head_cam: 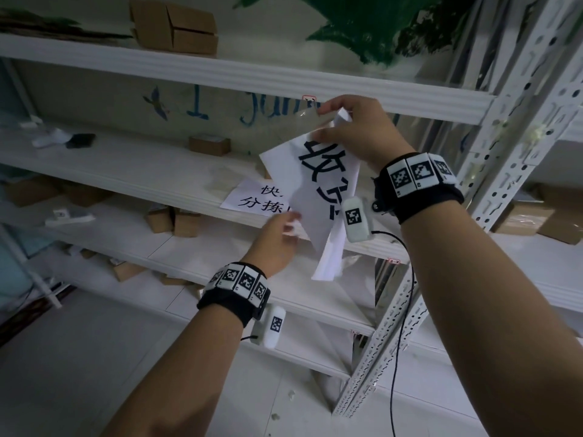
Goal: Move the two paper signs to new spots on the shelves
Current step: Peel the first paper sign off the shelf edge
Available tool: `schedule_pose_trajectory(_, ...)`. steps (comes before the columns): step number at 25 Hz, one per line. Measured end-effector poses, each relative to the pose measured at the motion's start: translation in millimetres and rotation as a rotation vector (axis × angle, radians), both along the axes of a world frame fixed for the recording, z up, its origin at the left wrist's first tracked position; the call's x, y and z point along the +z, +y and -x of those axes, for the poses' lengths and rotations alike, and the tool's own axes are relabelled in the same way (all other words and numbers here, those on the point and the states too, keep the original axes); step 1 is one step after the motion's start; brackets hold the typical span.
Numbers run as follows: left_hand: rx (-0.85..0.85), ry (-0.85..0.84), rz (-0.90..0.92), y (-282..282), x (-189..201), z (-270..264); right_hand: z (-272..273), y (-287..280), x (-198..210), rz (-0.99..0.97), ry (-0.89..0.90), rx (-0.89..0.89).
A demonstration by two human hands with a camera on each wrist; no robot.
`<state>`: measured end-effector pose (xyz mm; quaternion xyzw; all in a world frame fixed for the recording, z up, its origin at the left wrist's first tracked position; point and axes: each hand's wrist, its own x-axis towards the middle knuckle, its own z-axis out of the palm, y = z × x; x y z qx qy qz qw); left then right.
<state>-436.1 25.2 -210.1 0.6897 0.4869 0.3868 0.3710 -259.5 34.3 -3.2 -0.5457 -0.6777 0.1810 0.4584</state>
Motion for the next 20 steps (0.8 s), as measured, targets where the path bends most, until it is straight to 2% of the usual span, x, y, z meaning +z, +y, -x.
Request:
schedule_pose_trajectory(2,0.182,-0.348,-0.019,-0.1,13.5,3.3,0.0,-3.8,-7.1,0.026,-0.072,0.045)
schedule_pose_trajectory(4,0.202,-0.692,0.07,0.2,24.5,9.3,-1.6,-8.8,-15.0,0.033,-0.074,0.1)
schedule_pose_trajectory(5,0.175,-0.779,0.106,-1.4,29.8,12.1,-3.1,-11.7,-18.6,0.036,-0.034,0.124)
schedule_pose_trajectory(8,0.147,-0.844,0.154,-12.8,43.1,10.8,-8.7,-20.3,-29.2,0.037,0.052,0.119)
schedule_pose_trajectory(10,0.217,-0.892,0.146,-12.4,41.2,8.7,-15.2,-26.2,-37.5,0.053,0.074,0.074)
schedule_pose_trajectory(13,0.34,-1.002,0.232,-3.8,36.4,13.6,-26.6,-43.8,-53.3,0.207,0.246,0.136)
schedule_pose_trajectory(18,0.6,-1.0,0.322,11.6,27.5,20.4,-40.9,-74.9,-90.4,0.447,0.07,0.305)
schedule_pose_trajectory(19,0.634,-0.974,0.346,15.6,25.7,19.9,-43.4,-76.5,-98.4,0.451,0.05,0.307)
schedule_pose_trajectory(20,0.658,-0.877,0.367,18.7,24.1,21.0,-46.6,-76.7,-105.0,0.452,0.056,0.309)
